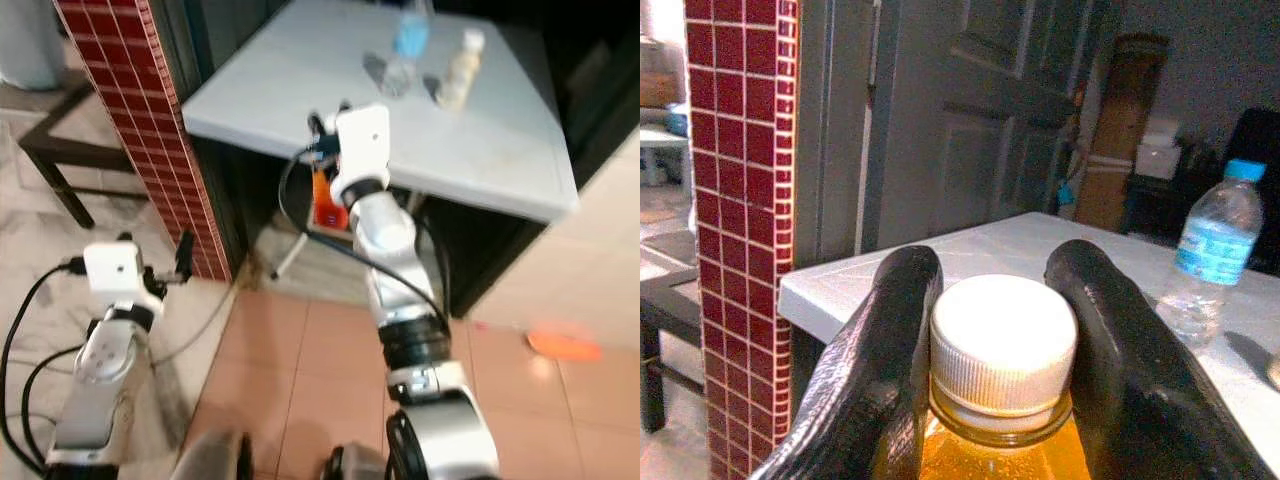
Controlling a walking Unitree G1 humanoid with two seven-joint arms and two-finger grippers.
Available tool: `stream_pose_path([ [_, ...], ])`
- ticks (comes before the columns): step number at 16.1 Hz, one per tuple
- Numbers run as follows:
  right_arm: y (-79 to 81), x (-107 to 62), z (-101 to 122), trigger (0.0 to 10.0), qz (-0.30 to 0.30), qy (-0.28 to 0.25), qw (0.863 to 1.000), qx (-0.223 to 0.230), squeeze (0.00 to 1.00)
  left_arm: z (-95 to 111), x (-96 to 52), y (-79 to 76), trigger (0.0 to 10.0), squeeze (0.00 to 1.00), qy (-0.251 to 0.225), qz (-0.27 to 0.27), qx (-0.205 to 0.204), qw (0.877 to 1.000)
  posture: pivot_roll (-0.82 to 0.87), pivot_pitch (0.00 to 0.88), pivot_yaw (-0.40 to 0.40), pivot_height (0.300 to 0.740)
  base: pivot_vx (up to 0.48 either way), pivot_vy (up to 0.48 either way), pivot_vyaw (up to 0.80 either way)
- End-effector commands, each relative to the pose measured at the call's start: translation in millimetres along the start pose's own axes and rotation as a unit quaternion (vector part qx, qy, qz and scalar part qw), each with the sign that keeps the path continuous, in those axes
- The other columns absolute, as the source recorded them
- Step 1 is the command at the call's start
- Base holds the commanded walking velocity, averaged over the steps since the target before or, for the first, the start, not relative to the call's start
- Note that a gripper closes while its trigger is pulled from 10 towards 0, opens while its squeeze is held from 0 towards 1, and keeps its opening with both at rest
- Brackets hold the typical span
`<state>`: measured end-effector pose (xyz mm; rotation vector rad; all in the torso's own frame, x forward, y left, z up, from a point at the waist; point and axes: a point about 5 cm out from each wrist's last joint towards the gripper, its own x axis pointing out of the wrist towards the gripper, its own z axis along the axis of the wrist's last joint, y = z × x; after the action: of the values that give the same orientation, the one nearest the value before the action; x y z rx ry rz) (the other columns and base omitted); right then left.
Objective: Restocking fridge
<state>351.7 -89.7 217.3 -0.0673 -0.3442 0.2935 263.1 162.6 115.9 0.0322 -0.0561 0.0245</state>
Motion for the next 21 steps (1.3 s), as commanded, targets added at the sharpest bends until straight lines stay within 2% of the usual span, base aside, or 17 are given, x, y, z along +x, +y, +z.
stream_pose_path([
  [1,7.4,3.2,15.1,10.0,0.031,-0.036,0.999,0.013,0.00,1.4,-0.3,2.2,10.0,0.00,-0.002,0.004,0.006,1.000,0.09,0.094,-0.034,0.740,0.000,0.000,0.00],
  [5,6.9,-6.5,-2.0,10.0,0.023,-0.006,0.999,0.033,0.00,1.1,-0.1,1.9,10.0,0.00,-0.002,0.006,0.005,1.000,0.09,0.096,-0.035,0.740,0.000,0.000,0.00],
  [6,5.5,-10.7,-13.4,10.0,0.004,0.019,0.999,0.042,0.00,0.9,0.1,1.9,10.0,0.00,-0.001,0.006,0.005,1.000,0.09,0.096,-0.034,0.740,0.000,0.000,0.00],
  [8,6.9,-16.8,-25.4,10.0,-0.003,0.044,0.997,0.069,0.00,0.8,0.3,2.0,10.0,0.00,-0.001,0.005,0.005,1.000,0.09,0.096,-0.034,0.740,0.000,0.000,0.00],
  [9,10.7,-22.6,-31.3,10.0,0.006,0.051,0.993,0.106,0.00,1.2,0.1,2.1,10.0,0.00,-0.003,0.004,0.003,1.000,0.09,0.098,-0.031,0.740,0.000,0.000,0.00],
  [10,12.8,-24.8,-32.3,10.0,0.018,0.053,0.992,0.118,0.00,1.5,0.0,2.2,10.0,0.00,-0.004,0.004,0.002,1.000,0.09,0.099,-0.031,0.740,0.000,0.000,0.00],
  [12,12.8,-34.4,-43.3,10.0,0.015,0.076,0.992,0.099,0.00,2.0,-0.6,2.3,10.0,0.00,-0.003,0.003,0.001,1.000,0.09,0.103,-0.028,0.740,0.000,0.000,0.00],
  [13,10.9,-37.1,-47.5,5.5,0.004,0.082,0.990,0.114,0.00,2.1,-0.9,2.4,10.0,0.00,-0.003,0.003,0.001,1.000,0.10,0.107,-0.026,0.740,0.000,0.000,0.00],
  [14,9.7,-39.1,-50.4,5.5,-0.003,0.087,0.988,0.124,0.00,2.1,-1.1,2.4,10.0,0.00,-0.003,0.002,0.002,1.000,0.10,0.107,-0.026,0.740,0.000,0.000,0.00],
  [15,7.9,-44.6,-57.9,0.0,-0.019,0.100,0.985,0.141,0.00,2.1,-1.9,2.9,10.0,0.00,-0.002,0.002,0.002,1.000,0.10,0.112,-0.023,0.740,0.000,0.000,0.00],
  [16,7.8,-46.7,-60.6,0.0,-0.023,0.107,0.984,0.143,0.00,2.2,-2.2,3.2,10.0,0.00,-0.002,0.002,0.002,1.000,0.10,0.113,-0.023,0.740,0.000,0.000,0.00],
  [17,9.4,-46.8,-60.5,1.3,-0.008,0.108,0.981,0.159,0.00,2.1,-2.3,3.3,10.0,0.00,-0.001,0.002,0.002,1.000,0.10,0.116,-0.020,0.740,0.000,0.000,0.00],
  [18,3.3,-43.8,-62.0,10.0,-0.008,0.110,0.980,0.164,0.00,1.9,-2.5,3.3,10.0,0.00,0.000,0.001,0.004,1.000,0.10,0.120,-0.020,0.740,0.000,0.000,0.00],
  [21,0.8,-37.3,-62.2,10.0,-0.010,0.117,0.983,0.144,0.00,1.8,-0.9,5.1,10.0,0.00,0.000,0.000,0.007,1.000,0.11,0.120,-0.009,0.740,0.000,0.000,0.00],
])
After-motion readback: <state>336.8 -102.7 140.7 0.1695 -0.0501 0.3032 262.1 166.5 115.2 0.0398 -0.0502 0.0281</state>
